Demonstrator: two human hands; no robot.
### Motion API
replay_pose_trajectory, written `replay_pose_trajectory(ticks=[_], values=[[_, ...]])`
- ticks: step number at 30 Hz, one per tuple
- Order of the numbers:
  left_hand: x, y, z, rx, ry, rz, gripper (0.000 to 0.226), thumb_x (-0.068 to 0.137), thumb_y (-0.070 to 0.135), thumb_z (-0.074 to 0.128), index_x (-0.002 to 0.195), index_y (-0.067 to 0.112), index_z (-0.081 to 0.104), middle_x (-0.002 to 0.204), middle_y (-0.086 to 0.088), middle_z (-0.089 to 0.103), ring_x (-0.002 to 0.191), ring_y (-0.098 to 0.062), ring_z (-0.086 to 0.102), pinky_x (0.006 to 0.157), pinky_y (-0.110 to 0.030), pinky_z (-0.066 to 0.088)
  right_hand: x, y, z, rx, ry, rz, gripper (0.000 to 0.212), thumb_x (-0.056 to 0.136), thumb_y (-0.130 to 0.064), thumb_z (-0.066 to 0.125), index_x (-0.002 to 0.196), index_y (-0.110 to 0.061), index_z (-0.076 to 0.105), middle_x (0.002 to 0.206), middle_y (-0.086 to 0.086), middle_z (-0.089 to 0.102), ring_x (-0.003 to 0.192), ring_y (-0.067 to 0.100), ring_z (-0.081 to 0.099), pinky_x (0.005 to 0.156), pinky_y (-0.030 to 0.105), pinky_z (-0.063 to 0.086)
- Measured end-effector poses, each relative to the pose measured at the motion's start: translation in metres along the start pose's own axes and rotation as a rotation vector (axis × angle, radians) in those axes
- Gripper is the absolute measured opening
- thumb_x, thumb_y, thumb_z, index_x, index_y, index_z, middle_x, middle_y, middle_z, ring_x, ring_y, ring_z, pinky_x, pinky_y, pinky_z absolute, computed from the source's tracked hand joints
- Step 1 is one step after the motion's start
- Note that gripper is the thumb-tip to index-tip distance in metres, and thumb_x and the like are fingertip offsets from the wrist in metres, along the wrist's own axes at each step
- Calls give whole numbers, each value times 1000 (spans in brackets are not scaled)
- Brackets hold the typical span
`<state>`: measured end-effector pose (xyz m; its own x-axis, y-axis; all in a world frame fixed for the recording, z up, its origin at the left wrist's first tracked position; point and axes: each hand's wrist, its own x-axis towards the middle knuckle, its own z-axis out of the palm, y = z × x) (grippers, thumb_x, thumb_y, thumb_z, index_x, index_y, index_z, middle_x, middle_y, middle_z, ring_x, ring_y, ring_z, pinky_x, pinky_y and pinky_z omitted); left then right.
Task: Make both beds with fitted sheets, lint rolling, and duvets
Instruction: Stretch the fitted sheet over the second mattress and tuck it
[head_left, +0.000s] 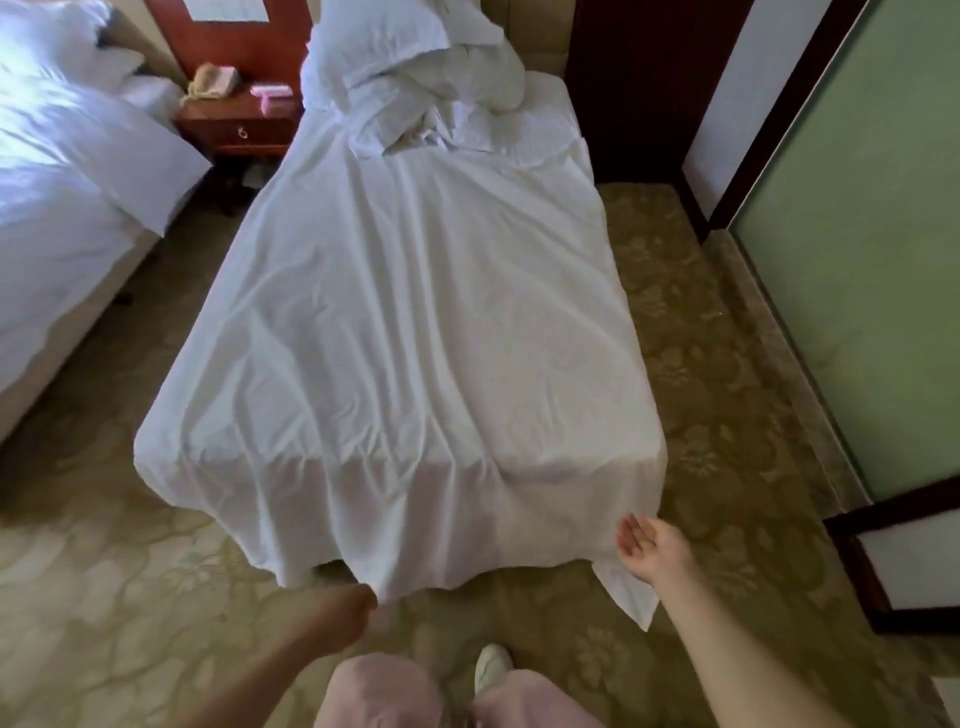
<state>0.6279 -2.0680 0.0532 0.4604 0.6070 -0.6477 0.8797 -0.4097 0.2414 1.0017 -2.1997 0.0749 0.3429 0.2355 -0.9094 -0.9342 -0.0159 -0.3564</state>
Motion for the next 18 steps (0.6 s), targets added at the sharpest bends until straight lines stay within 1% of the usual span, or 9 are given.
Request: replay_pose_trajectory(ticks=[2,3,5,9,11,13,15,17,18], values=[[0,-23,-11,-78,-28,-63,25,91,11,43,77,28,54,90,7,58,85,-11,52,84,-27,43,6,19,32,-92,-33,43,19,101,-14,40,94,-2,54,89,8,54,78,19,52,79,29,43],[3,-36,-15,-113,-36,-93,26,91,10,44,73,28,50,90,5,61,85,-12,54,83,-27,44,8,28,48,-140,-46,60,21,101,-13,40,90,-2,54,89,9,54,78,19,53,76,30,43],[9,-61,-26,-167,-30,-155,23,92,14,45,74,27,51,95,0,66,91,-15,59,82,-25,45,16,48,80,-246,-71,85,20,100,-12,42,87,-3,55,87,8,56,78,19,53,71,30,43],[36,-120,-46,-277,-48,-259,23,94,16,44,74,20,54,74,10,53,82,-12,52,66,-15,37,46,86,130,-458,-59,102,12,96,-12,50,88,-7,57,68,5,67,77,18,56,65,31,41],[61,-155,-54,-346,-36,-312,25,93,11,45,74,25,53,82,6,56,85,-12,53,71,-20,39,64,101,151,-544,-8,68,10,94,-11,51,86,-9,57,66,5,67,76,18,56,64,31,40],[89,-190,-63,-433,-8,-366,22,93,8,47,86,19,64,90,1,59,86,-13,54,72,-22,37,83,114,171,-619,63,-8,12,94,-9,51,84,-10,56,78,7,61,73,19,55,64,31,40],[116,-224,-72,-494,12,-422,18,93,7,48,86,12,64,90,-4,62,83,-17,55,71,-24,37,104,127,189,-690,152,-98,12,94,-8,52,84,-11,57,80,6,58,70,18,54,63,30,40],[144,-254,-80,-575,38,-483,16,92,9,49,85,10,63,91,-10,66,85,-25,61,75,-29,46,125,140,209,-754,220,-174,6,93,-7,53,95,-9,58,78,6,57,69,17,53,61,29,40],[158,-267,-82,-605,46,-508,14,92,10,50,86,10,63,91,-11,66,86,-28,62,78,-32,48,135,146,220,-800,241,-206,13,93,-6,53,105,-8,58,79,6,57,71,17,53,61,29,40]])
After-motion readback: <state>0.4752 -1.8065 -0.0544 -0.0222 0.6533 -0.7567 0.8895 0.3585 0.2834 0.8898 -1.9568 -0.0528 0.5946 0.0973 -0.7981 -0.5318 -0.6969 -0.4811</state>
